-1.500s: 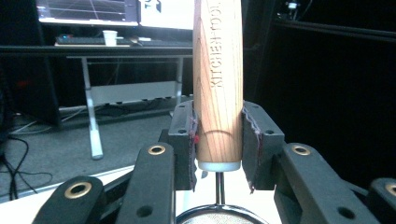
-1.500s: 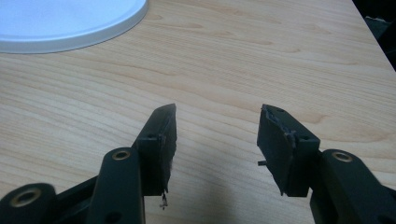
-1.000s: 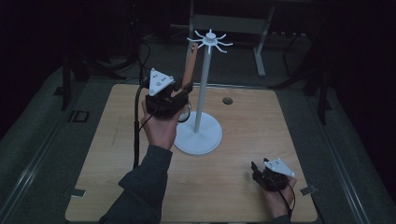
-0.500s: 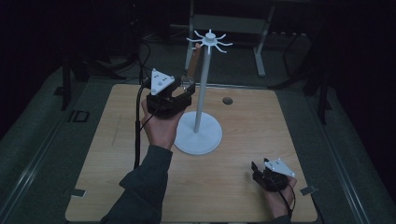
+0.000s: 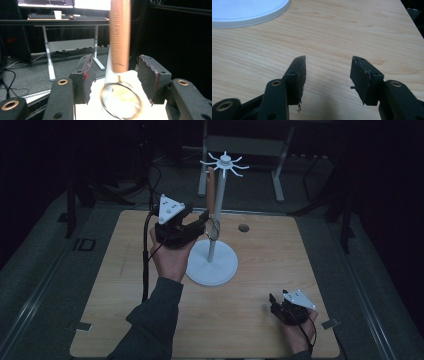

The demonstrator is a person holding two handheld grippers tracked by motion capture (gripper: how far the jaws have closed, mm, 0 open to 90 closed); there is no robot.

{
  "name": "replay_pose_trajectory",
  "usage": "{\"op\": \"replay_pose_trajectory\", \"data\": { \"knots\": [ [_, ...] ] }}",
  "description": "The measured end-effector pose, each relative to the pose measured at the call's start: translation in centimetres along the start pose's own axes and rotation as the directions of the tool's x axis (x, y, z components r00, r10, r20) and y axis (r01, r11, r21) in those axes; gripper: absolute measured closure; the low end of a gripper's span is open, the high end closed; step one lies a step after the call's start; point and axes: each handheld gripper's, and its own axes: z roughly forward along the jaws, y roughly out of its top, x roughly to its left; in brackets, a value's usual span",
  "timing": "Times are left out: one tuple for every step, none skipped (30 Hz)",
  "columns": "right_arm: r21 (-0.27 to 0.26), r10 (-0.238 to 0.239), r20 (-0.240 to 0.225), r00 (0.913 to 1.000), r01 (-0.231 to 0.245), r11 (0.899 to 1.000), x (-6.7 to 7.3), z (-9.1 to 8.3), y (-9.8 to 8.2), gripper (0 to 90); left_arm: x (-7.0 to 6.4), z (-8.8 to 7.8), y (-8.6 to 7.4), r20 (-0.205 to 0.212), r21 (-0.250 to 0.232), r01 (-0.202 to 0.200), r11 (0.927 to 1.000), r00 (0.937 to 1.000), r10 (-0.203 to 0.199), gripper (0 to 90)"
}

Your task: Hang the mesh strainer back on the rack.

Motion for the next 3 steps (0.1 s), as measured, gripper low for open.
{"op": "replay_pose_trajectory", "data": {
  "knots": [
    [0.003, 0.003, 0.0, 1.0, -0.003, 1.0, -0.01, 0.02, -0.01, 46.0, 0.01, -0.02, -0.03, 0.002, 0.001, 0.0, 1.0, 1.0, 0.0, 46.8],
    [0.005, 0.003, 0.001, 1.0, -0.003, 1.0, -0.06, 0.05, -0.01, 45.6, 0.0, -0.04, -0.08, 0.003, 0.0, 0.0, 1.0, 1.0, 0.0, 46.8],
    [0.01, 0.007, 0.002, 1.0, -0.007, 1.0, -0.11, 0.11, -0.02, 45.0, 0.0, -0.09, -0.15, 0.004, 0.002, -0.002, 1.0, 1.0, 0.002, 46.6]
  ]
}}
